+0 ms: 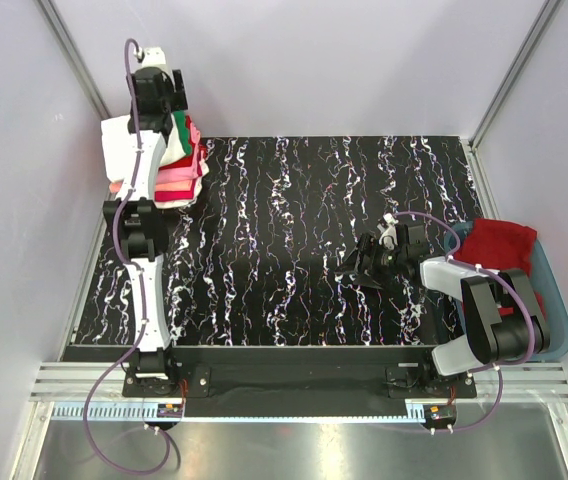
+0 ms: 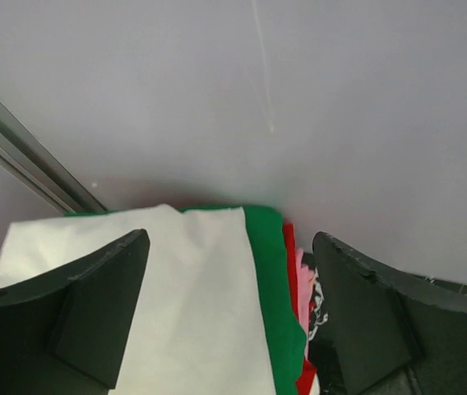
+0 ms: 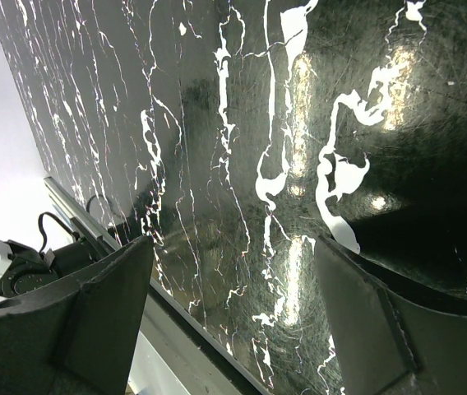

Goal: Fold and stack the t-shirts
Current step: Neatly place the folded tshirt to the corner

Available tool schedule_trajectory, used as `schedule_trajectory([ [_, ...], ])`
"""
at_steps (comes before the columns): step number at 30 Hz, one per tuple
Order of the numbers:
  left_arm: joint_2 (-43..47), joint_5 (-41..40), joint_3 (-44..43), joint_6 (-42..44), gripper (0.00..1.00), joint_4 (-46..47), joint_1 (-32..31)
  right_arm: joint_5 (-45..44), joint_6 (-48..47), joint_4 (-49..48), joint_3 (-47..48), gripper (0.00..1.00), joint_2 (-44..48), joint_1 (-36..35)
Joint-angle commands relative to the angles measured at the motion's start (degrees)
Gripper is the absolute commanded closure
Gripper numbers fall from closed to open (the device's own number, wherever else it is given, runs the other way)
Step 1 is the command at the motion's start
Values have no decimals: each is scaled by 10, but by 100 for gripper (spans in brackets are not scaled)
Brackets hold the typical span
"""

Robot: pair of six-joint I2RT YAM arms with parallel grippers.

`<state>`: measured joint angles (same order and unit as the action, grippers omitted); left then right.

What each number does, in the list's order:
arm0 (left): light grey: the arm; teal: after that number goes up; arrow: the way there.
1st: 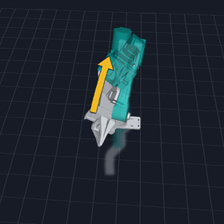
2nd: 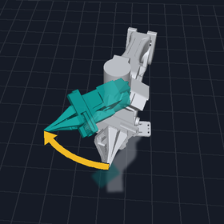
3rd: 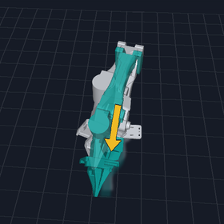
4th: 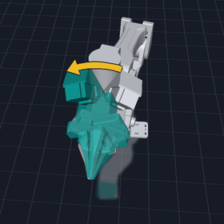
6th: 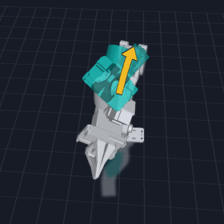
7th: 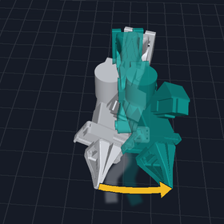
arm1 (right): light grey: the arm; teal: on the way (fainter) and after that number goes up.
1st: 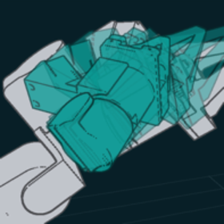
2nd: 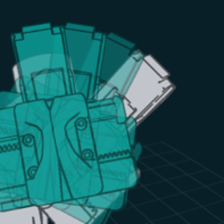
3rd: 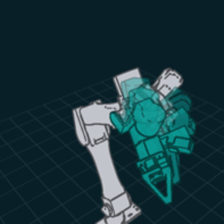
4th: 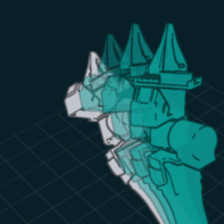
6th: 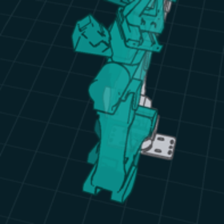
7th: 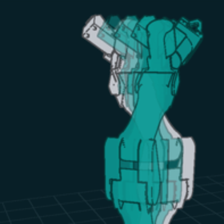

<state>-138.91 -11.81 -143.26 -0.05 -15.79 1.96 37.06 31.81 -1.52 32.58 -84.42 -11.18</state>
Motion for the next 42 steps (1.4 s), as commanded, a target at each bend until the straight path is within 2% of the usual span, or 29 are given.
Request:
schedule_trajectory([
  [1, -13, -6, -24, 19, 15, 11, 5, 7, 0, -18, 11, 14, 5, -1],
  [6, -34, -7, -29, 40, 19, -5, 6, 8, 0, -19, 12, 14, 3, -1],
  [12, -49, -11, -24, 46, 28, -13, 6, 9, 1, -19, 13, 14, 1, -1],
  [26, -80, -30, -16, 73, 32, -45, 5, 10, 1, -20, 13, 14, 1, 0],
  [30, -83, -37, -16, 74, 51, -41, 6, 9, 0, -20, 12, 14, 1, 0],
  [32, -80, -38, -17, 73, 64, -38, 5, 10, 1, -20, 13, 14, 0, 0],
  [38, -51, -35, -18, 68, 88, -24, 1, 10, 2, -20, 13, 14, 1, 0],
  [42, -23, -24, -18, 76, 93, -13, -5, 11, 1, -20, 13, 14, 0, 0],
])
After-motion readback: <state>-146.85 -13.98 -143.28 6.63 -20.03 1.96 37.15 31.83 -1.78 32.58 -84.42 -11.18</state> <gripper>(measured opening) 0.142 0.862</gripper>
